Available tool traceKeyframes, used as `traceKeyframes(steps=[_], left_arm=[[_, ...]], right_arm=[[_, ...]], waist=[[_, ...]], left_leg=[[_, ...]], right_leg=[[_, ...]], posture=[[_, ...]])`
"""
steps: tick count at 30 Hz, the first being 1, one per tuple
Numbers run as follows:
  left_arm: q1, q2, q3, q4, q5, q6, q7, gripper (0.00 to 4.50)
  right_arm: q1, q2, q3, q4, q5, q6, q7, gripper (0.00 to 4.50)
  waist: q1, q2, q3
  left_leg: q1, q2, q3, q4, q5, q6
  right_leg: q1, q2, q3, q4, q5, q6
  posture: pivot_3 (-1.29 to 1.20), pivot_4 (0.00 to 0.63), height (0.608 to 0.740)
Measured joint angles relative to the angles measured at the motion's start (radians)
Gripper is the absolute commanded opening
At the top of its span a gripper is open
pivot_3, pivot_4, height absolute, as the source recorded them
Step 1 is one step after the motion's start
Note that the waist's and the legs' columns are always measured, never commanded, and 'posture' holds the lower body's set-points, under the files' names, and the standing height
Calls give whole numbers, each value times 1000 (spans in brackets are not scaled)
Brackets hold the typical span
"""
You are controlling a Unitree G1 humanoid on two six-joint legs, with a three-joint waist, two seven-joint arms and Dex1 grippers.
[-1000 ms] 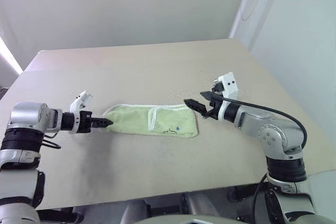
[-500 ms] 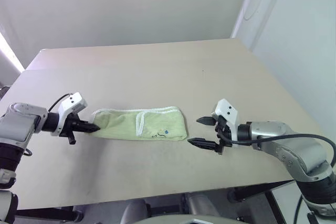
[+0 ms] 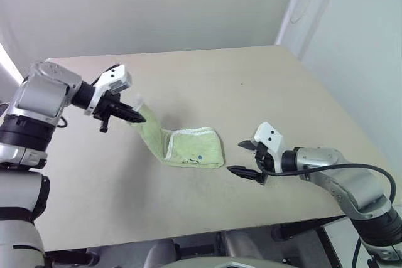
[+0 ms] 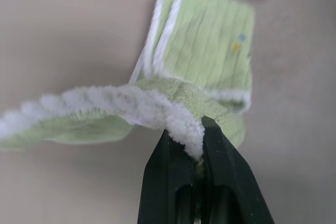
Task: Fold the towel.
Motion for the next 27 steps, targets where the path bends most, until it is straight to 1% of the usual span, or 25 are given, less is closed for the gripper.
traceKeyframes(steps=[4,7,15,19,25,27], left_arm=[[-27,-31,-111,-9,-44,-6,-1,21],[-65,-61,-193,10,-56,-49,-1,21],[-116,-165,-319,69,-102,-144,-1,21],[-122,-271,-327,132,-88,-146,-1,21],[-131,-450,-299,287,2,-147,27,21],[-136,-490,-283,330,24,-132,46,522]], right_arm=[[4,10,10,-1,-15,9,-21,4500],[7,15,9,-2,-23,21,-43,4500],[53,38,7,-29,-37,51,-105,4500],[67,44,2,-40,-38,63,-130,4500],[82,55,-14,-63,-38,84,-163,4500],[90,55,-18,-68,-38,87,-170,4500]], waist=[[1,0,0],[3,0,0],[3,0,0],[6,0,0],[12,0,0],[12,-1,0]], left_leg=[[0,0,0,1,0,0],[0,0,0,3,0,0],[-1,0,0,3,0,0],[0,-1,0,4,0,0],[0,-1,0,4,0,0],[0,-1,0,4,0,0]], right_leg=[[0,0,0,1,0,0],[0,0,0,1,0,0],[0,0,1,1,0,0],[1,0,1,2,0,0],[1,0,1,2,0,0],[1,0,1,2,0,0]], posture=[[0,0,712],[0,0,712],[0,0,712],[0,0,712],[0,0,712],[0,0,712]])
